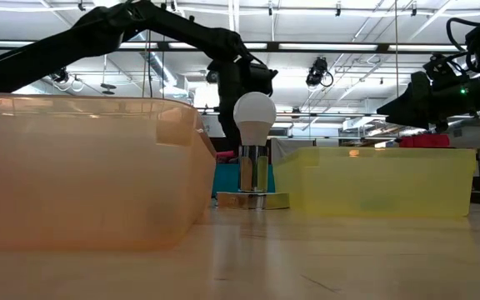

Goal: Pick & Place Markers
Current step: Put the pink pen into the blue bin, then put the top blue highlighter pen into the orange bin

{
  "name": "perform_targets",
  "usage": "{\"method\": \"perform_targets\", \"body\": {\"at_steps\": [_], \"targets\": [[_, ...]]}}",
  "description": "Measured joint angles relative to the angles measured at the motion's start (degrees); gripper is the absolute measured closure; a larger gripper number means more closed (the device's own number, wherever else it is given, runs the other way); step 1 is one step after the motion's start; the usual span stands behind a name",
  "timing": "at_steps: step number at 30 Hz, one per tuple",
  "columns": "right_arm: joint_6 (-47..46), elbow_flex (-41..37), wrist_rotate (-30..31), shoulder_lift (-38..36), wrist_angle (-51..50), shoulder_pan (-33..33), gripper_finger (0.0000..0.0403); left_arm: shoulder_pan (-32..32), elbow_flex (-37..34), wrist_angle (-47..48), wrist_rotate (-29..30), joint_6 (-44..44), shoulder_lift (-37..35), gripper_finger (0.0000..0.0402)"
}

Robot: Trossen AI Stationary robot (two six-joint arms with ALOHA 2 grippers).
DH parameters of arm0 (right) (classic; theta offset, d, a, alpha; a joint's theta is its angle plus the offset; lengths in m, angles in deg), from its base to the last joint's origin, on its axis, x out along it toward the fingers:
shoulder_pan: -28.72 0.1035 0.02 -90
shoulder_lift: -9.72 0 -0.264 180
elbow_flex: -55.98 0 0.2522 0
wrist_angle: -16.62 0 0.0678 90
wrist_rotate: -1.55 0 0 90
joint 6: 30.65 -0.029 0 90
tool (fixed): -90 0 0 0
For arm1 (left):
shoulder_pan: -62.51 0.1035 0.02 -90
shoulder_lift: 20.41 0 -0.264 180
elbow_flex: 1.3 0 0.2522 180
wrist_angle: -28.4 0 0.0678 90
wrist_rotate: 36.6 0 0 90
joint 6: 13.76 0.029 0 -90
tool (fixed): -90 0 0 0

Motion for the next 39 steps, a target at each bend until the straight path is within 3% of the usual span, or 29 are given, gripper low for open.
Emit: {"method": "perform_targets", "body": {"at_steps": [24,33,39], "targets": [[0.0,0.0,0.0,0.0,0.0,0.0,0.0158,-0.1,0.0,1.6,-1.9,-0.3,6.1,0.0365],[0.0,0.0,0.0,0.0,0.0,0.0,0.0158,-0.2,0.0,1.5,0.8,-2.3,6.2,0.0298],[0.0,0.0,0.0,0.0,0.0,0.0,0.0158,-0.5,0.0,1.5,-0.2,-2.8,6.2,0.0278]]}}
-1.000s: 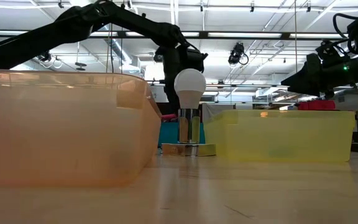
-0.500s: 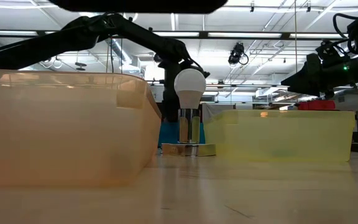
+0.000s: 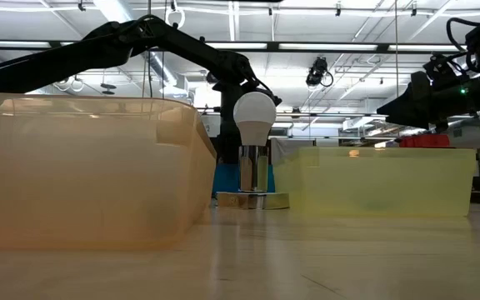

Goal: Pick & Place Markers
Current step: Put the top blue highlighter pen into the orange bin

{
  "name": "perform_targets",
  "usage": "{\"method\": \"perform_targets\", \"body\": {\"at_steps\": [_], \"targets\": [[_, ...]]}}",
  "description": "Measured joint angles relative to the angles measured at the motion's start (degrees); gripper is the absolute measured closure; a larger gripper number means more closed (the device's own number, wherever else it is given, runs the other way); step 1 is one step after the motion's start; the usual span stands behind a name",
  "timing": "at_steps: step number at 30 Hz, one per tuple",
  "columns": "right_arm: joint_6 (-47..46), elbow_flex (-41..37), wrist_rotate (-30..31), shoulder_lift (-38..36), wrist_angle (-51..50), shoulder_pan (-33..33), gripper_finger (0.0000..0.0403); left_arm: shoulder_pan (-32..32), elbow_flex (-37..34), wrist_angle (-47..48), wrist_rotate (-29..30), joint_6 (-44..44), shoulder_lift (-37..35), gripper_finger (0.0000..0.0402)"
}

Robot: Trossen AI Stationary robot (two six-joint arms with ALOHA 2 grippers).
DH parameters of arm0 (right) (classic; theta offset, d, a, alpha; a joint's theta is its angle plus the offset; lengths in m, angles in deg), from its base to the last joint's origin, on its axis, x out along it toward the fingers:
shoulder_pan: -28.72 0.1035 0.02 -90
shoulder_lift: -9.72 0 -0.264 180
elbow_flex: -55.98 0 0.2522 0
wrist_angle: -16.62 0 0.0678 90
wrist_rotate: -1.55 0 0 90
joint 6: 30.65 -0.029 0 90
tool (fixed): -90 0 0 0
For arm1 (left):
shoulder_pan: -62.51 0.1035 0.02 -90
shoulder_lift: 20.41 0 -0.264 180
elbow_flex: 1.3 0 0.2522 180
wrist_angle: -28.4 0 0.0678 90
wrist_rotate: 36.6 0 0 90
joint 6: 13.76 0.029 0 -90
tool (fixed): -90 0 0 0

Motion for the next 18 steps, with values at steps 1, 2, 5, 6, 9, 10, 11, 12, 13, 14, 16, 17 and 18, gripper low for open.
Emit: {"method": "perform_targets", "body": {"at_steps": [1,2,5,6,9,10,11,12,13,14,16,17,18], "targets": [[0.0,0.0,0.0,0.0,0.0,0.0,0.0158,0.0,0.0,0.0,0.0,0.0,0.0,0.0276],[0.0,0.0,0.0,0.0,0.0,0.0,0.0158,0.0,0.0,-0.2,0.0,-0.3,0.0,0.0272],[0.0,0.0,0.0,0.0,0.0,0.0,0.0158,0.0,0.0,-1.1,0.3,-1.4,0.0,0.0255],[0.0,0.0,0.0,0.0,0.0,0.0,0.0158,0.0,0.0,-1.3,0.7,-1.5,0.0,0.0247],[0.0,0.0,0.0,0.0,0.0,0.0,0.0158,0.0,0.0,-1.6,1.5,-1.6,0.0,0.0214],[0.0,0.0,0.0,0.0,0.0,0.0,0.0158,0.0,0.1,-1.6,1.6,-1.6,0.0,0.0201],[0.0,0.0,0.0,0.0,0.0,0.0,0.0158,0.0,0.1,-1.6,1.6,-1.6,0.0,0.0189],[0.0,0.0,0.0,0.0,0.0,0.0,0.0158,0.0,0.1,-1.6,1.6,-1.6,0.0,0.0176],[0.0,0.0,0.0,0.0,0.0,0.0,0.0158,0.0,0.1,-1.6,1.6,-1.6,0.0,0.0163],[0.0,0.0,0.0,0.0,0.0,0.0,0.0158,0.0,0.1,-1.6,1.6,-1.6,0.0,0.0152],[0.0,0.0,0.0,0.0,0.0,0.0,0.0158,0.0,0.1,-1.6,1.8,-1.5,0.0,0.0134],[0.0,0.0,0.0,0.0,0.0,0.0,0.0158,0.0,0.1,-1.5,2.3,-1.6,-0.1,0.0127],[0.0,0.0,0.0,0.0,0.0,0.0,0.0158,0.0,0.1,-1.2,2.7,-1.6,-0.3,0.0122]]}}
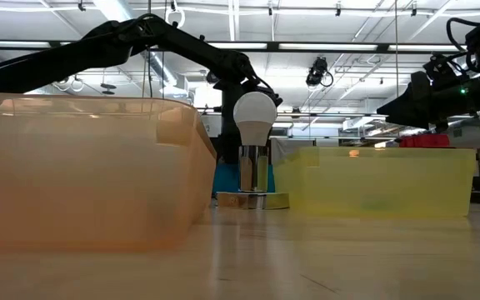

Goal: Pick & Place Markers
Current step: Put the top blue highlighter pen into the orange bin

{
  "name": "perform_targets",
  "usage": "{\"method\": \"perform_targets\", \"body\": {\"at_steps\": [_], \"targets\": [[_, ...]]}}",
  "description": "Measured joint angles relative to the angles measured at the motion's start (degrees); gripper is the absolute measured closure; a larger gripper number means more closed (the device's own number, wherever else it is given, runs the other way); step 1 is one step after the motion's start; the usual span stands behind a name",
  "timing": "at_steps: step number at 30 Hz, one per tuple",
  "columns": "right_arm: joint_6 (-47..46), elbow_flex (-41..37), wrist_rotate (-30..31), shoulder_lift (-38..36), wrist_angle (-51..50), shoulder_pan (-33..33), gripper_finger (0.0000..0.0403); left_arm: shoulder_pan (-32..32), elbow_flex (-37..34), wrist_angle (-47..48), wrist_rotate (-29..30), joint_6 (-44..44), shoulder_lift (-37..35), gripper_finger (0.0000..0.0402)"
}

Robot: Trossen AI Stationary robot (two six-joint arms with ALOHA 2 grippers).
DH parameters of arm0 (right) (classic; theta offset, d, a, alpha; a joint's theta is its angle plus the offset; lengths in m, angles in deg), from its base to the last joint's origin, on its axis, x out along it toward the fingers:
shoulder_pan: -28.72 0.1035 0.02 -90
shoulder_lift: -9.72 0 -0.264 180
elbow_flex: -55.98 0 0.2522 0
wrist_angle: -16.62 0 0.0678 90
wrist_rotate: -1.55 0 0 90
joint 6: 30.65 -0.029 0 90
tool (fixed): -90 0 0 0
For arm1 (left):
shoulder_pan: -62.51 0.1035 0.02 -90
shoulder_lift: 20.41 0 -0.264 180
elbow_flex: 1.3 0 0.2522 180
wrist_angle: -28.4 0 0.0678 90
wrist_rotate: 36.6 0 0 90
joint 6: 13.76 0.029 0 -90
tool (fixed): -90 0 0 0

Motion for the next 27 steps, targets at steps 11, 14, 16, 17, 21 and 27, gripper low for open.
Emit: {"method": "perform_targets", "body": {"at_steps": [11,14,16,17,21,27], "targets": [[0.0,0.0,0.0,0.0,0.0,0.0,0.0158,-0.3,0.2,3.3,-0.8,-0.5,-5.5,0.0116],[0.0,0.0,0.0,0.0,0.0,0.0,0.0158,-1.0,0.2,4.5,-1.9,-0.5,-7.5,0.0116],[0.0,0.0,0.0,0.0,0.0,0.0,0.0158,-1.8,0.2,4.8,-1.9,-0.5,-8.6,0.0116],[0.0,0.0,0.0,0.0,0.0,0.0,0.0158,-2.2,0.2,5.1,-1.9,-0.6,-9.3,0.0115],[0.0,0.0,0.0,0.0,0.0,0.0,0.0158,-3.7,0.2,6.1,-2.4,-1.4,-11.8,0.0116],[0.0,0.0,0.0,0.0,0.0,0.0,0.0158,-7.2,0.2,6.8,-2.3,-1.7,-15.0,0.0115]]}}
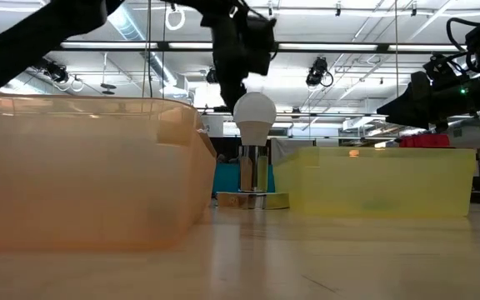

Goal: Pick & Place Markers
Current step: Put the top blue highlighter pen into the orange bin

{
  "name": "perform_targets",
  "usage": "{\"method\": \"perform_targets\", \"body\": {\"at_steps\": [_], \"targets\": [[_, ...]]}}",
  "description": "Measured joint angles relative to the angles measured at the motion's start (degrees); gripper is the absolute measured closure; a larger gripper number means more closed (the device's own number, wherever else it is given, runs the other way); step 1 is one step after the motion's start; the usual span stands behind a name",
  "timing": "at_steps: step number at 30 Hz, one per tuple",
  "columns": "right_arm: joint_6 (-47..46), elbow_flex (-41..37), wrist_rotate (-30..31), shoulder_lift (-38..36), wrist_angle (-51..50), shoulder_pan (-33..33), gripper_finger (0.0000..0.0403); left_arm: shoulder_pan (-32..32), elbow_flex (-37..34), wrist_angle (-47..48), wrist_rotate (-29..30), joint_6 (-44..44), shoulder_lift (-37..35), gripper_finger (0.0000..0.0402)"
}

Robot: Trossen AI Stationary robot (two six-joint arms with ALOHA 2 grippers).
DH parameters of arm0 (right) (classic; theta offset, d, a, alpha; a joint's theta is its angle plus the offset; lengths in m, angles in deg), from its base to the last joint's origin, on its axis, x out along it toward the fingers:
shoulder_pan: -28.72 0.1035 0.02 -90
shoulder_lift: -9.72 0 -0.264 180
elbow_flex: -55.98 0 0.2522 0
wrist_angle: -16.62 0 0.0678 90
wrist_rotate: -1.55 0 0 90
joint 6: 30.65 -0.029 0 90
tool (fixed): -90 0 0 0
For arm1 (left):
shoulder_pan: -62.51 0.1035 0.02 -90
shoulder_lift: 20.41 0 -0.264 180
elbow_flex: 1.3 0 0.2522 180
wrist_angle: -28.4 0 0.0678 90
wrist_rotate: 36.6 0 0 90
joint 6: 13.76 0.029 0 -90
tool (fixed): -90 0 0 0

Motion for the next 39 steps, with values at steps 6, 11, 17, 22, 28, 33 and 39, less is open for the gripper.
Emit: {"method": "perform_targets", "body": {"at_steps": [6,11,17,22,28,33,39], "targets": [[0.0,0.0,0.0,0.0,0.0,0.0,0.0158,-5.9,0.0,0.8,-0.1,0.1,-1.8,0.0115],[0.0,0.0,0.0,0.0,0.0,0.0,0.0158,-10.7,-2.4,1.0,-0.2,0.3,-4.7,0.0115],[0.0,0.0,0.0,0.0,0.0,0.0,0.0158,-14.9,-11.6,-0.2,0.1,2.6,-9.9,0.0115],[0.0,0.0,0.0,0.0,0.0,0.0,0.0158,-16.9,-22.2,-4.4,1.6,6.8,-15.3,0.0115],[0.0,0.0,0.0,0.0,0.0,0.0,0.0158,-16.8,-33.3,-9.7,5.2,12.2,-22.1,0.0115],[0.0,0.0,0.0,0.0,0.0,0.0,0.0158,-16.9,-40.3,-13.0,5.4,12.3,-26.7,0.0115],[0.0,0.0,0.0,0.0,0.0,0.0,0.0158,-17.9,-46.3,-13.7,5.1,12.0,-30.0,0.0115]]}}
